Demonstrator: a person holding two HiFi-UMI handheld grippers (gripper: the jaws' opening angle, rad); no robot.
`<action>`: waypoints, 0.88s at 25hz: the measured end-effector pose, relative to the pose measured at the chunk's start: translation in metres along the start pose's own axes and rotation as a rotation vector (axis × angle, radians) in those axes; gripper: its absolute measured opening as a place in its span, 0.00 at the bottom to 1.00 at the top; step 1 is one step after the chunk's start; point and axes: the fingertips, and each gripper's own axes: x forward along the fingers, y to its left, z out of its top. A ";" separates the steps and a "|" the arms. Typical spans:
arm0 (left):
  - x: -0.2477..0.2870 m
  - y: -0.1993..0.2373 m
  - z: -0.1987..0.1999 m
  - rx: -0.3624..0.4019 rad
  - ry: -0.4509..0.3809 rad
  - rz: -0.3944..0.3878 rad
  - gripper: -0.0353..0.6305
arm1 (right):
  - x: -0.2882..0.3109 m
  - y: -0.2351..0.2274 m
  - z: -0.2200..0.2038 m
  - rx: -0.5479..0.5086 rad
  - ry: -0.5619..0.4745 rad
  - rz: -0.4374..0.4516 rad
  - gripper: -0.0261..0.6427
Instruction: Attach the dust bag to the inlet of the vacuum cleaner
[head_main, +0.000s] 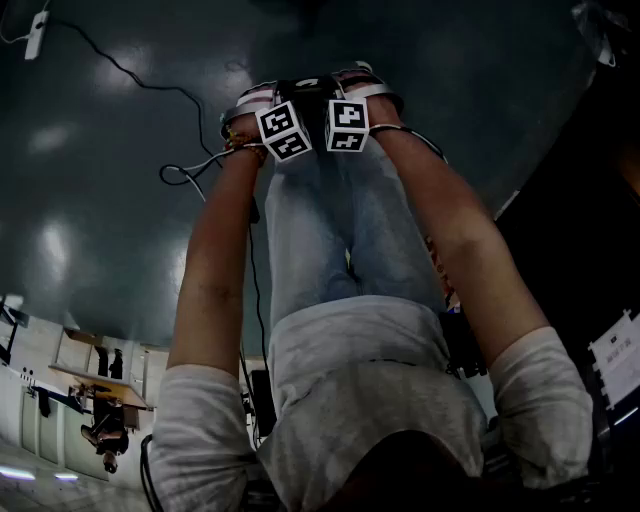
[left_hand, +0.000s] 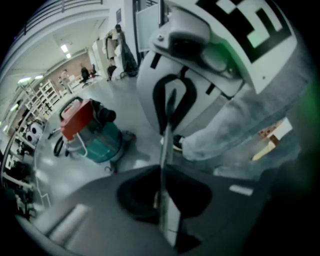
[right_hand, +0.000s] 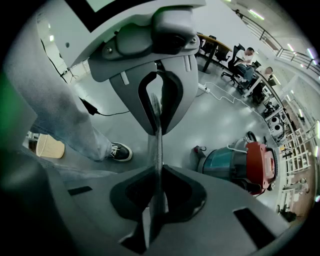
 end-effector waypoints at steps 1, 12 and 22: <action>-0.002 0.005 0.005 0.005 0.007 -0.002 0.10 | -0.003 -0.007 -0.003 0.001 -0.009 -0.004 0.09; 0.054 0.066 0.031 0.078 0.108 -0.076 0.10 | 0.045 -0.064 -0.053 0.091 -0.087 0.051 0.09; 0.083 0.142 0.142 0.155 0.104 -0.053 0.10 | 0.019 -0.145 -0.155 0.228 -0.133 -0.002 0.09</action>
